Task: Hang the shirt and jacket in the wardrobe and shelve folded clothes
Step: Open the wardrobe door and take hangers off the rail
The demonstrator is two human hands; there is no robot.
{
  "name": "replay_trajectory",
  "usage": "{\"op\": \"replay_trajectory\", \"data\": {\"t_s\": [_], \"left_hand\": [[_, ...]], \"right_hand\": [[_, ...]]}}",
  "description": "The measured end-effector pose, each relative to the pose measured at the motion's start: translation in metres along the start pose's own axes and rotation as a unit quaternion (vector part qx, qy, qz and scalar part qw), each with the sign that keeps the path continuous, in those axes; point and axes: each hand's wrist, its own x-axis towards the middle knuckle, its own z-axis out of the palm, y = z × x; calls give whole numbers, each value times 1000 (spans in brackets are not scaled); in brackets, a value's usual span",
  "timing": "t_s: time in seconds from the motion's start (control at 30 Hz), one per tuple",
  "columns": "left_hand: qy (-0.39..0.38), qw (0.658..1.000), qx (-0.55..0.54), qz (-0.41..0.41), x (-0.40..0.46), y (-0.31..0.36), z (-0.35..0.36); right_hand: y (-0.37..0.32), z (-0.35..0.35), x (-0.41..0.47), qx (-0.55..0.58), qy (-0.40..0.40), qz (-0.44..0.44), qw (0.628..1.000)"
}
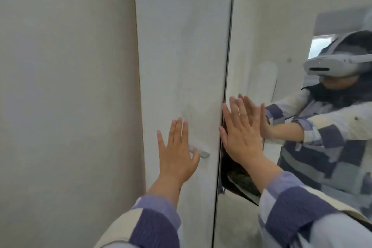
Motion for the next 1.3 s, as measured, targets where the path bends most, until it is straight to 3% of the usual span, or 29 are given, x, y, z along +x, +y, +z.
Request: {"op": "replay_trajectory", "data": {"t_s": [0.17,0.47,0.67,0.77,0.93,1.2,1.3], "left_hand": [[-92,996,-13,3,26,25,40],[-163,986,33,13,32,24,105],[-122,987,-14,103,38,12,110],[-144,982,4,125,41,8,113],[-166,977,13,135,39,3,103],[-84,980,-108,143,-8,-52,74],[-107,980,-98,138,-20,-71,60]], "right_hand": [[0,32,9,-41,20,15,999],[3,76,8,-119,72,16,990],[-1,75,8,-145,100,26,984],[-2,76,9,-154,113,26,981],[0,75,8,-159,103,32,981],[5,75,5,-155,32,34,987],[7,80,7,-169,46,40,984]]}}
